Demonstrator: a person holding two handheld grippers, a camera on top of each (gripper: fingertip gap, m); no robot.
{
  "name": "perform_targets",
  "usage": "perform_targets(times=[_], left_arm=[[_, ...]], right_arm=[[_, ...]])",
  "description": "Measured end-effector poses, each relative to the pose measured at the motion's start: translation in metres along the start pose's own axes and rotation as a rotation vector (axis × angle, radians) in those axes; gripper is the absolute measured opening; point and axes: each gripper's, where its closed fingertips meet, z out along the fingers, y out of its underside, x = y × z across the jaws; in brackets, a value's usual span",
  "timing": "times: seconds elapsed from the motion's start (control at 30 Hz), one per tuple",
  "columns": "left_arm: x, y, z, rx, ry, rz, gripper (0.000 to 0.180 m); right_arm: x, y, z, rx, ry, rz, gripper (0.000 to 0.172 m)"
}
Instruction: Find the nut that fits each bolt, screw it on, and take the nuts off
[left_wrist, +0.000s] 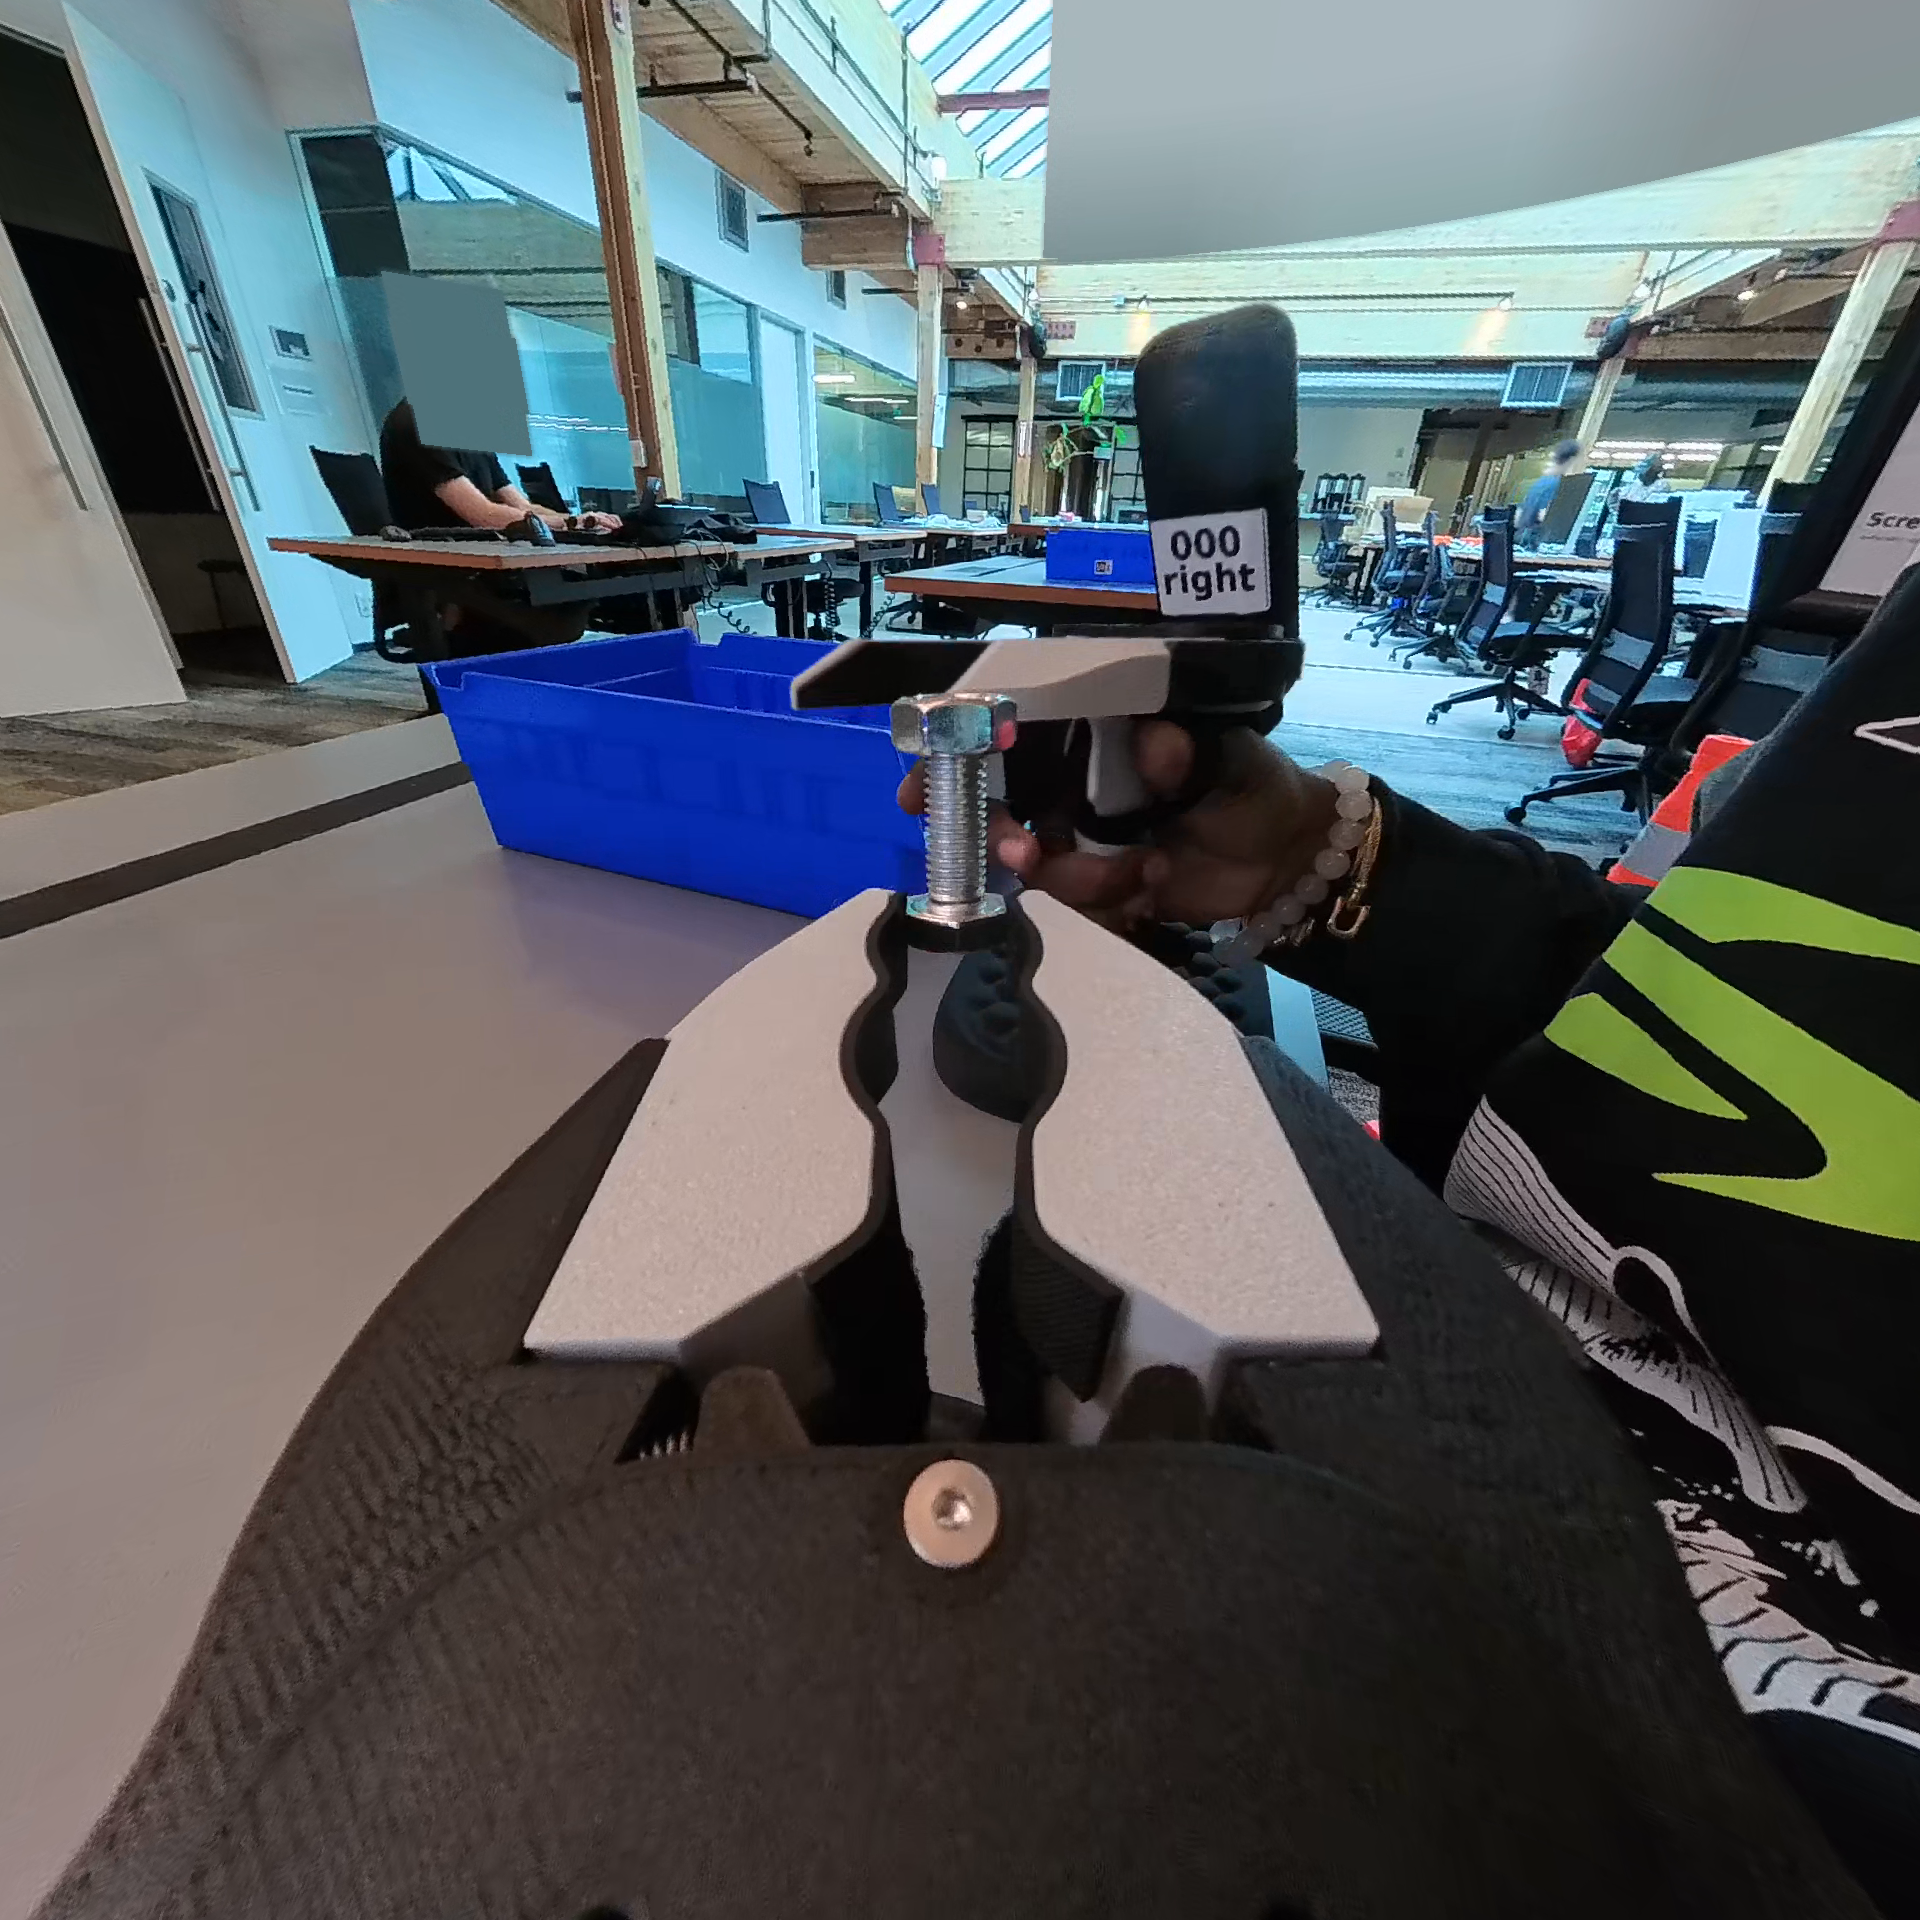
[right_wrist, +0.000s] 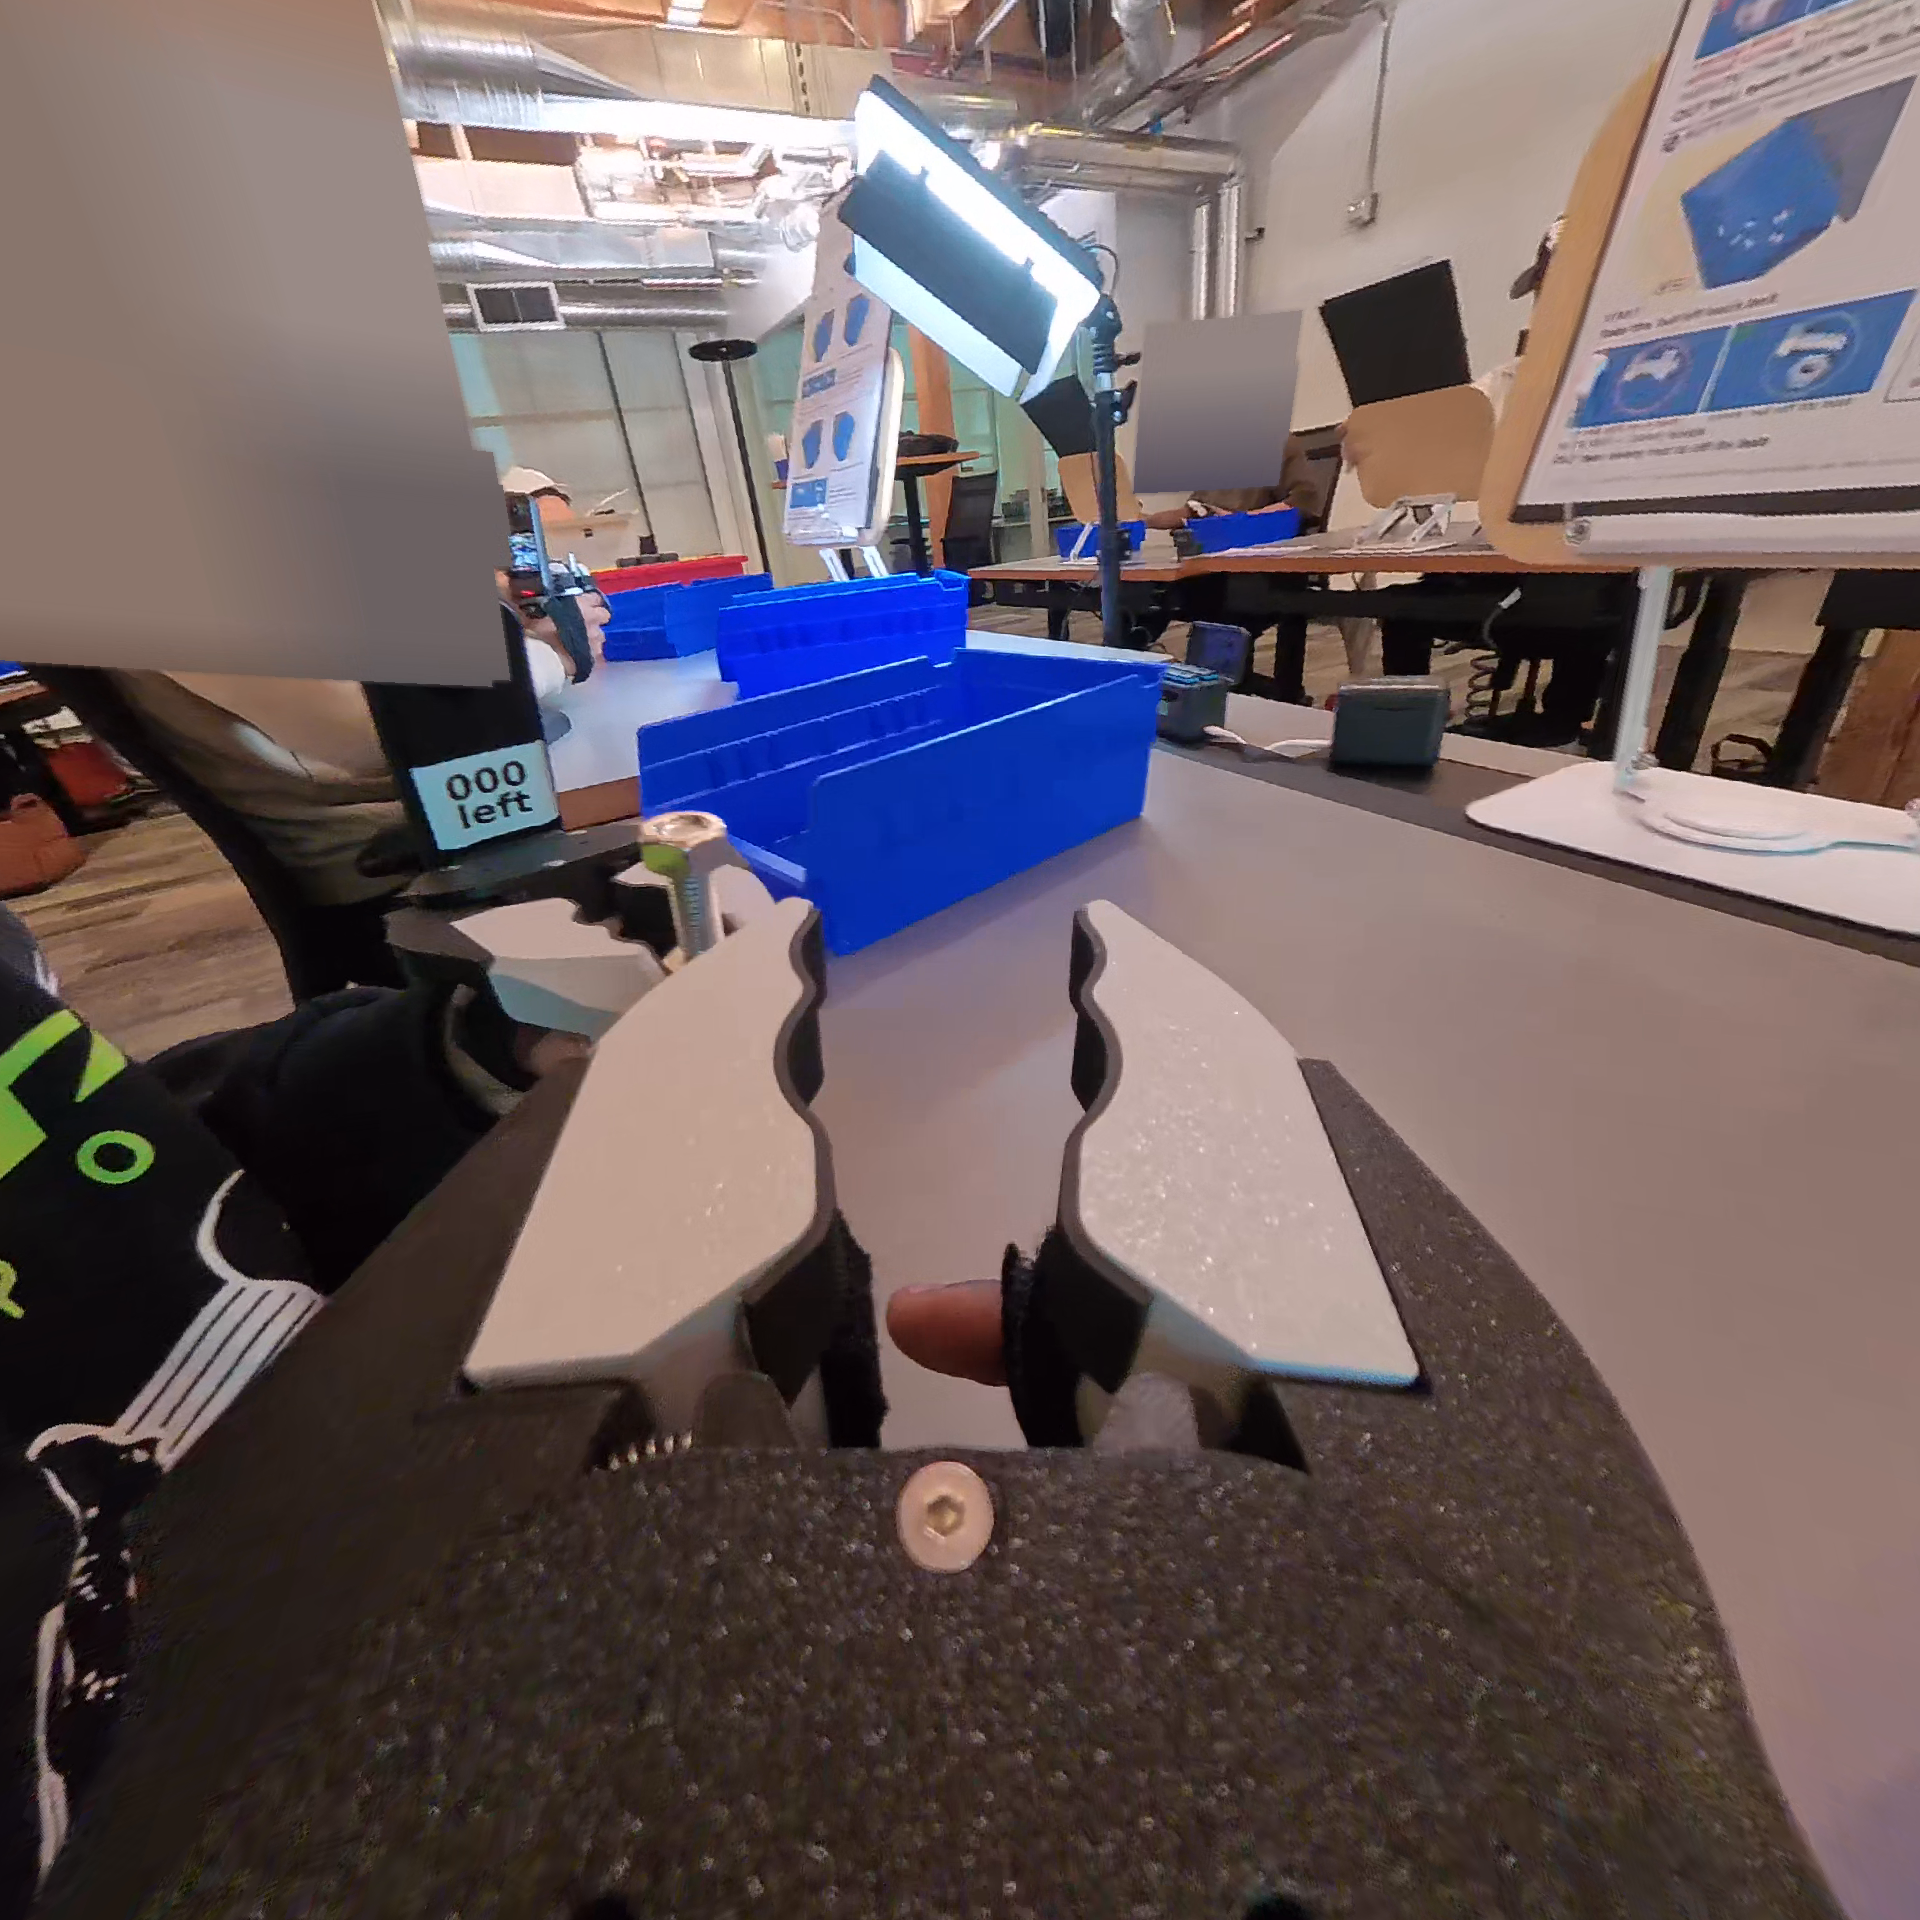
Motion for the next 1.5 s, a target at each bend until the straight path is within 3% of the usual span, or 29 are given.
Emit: perform_targets(times=[0.23,0.47,0.63,0.8,0.83,0.87,1.0,1.27,1.5], left_arm=[[0.001,0.001,0.001,-0.007,0.000,0.006,0.018],[0.001,0.002,0.001,-0.010,-0.002,0.011,0.018],[0.002,0.001,0.000,-0.006,0.003,0.014,0.018],[-0.001,-0.001,-0.001,0.011,-0.002,-0.003,0.018],[-0.001,-0.002,-0.001,0.015,-0.003,-0.006,0.018],[0.001,-0.003,-0.002,0.022,0.010,-0.005,0.018],[-0.001,-0.002,-0.001,0.017,0.002,-0.007,0.018],[-0.001,-0.001,-0.001,0.009,-0.003,-0.004,0.018],[0.000,0.001,0.000,-0.002,-0.002,0.007,0.018]], right_arm=[[-0.036,-0.005,0.031,0.012,-0.151,0.002,0.063],[-0.046,0.001,0.060,-0.024,-0.174,-0.004,0.065],[-0.041,0.003,0.056,-0.032,-0.155,0.001,0.065],[-0.027,0.001,0.031,-0.019,-0.122,0.020,0.071],[-0.019,0.002,0.025,-0.019,-0.091,0.027,0.067],[-0.008,0.002,0.018,-0.014,-0.032,0.030,0.049],[0.002,-0.003,0.004,0.013,-0.002,0.025,0.043],[-0.042,-0.010,0.037,0.028,-0.187,0.015,0.061],[-0.048,-0.003,0.064,-0.007,-0.192,0.013,0.063]])
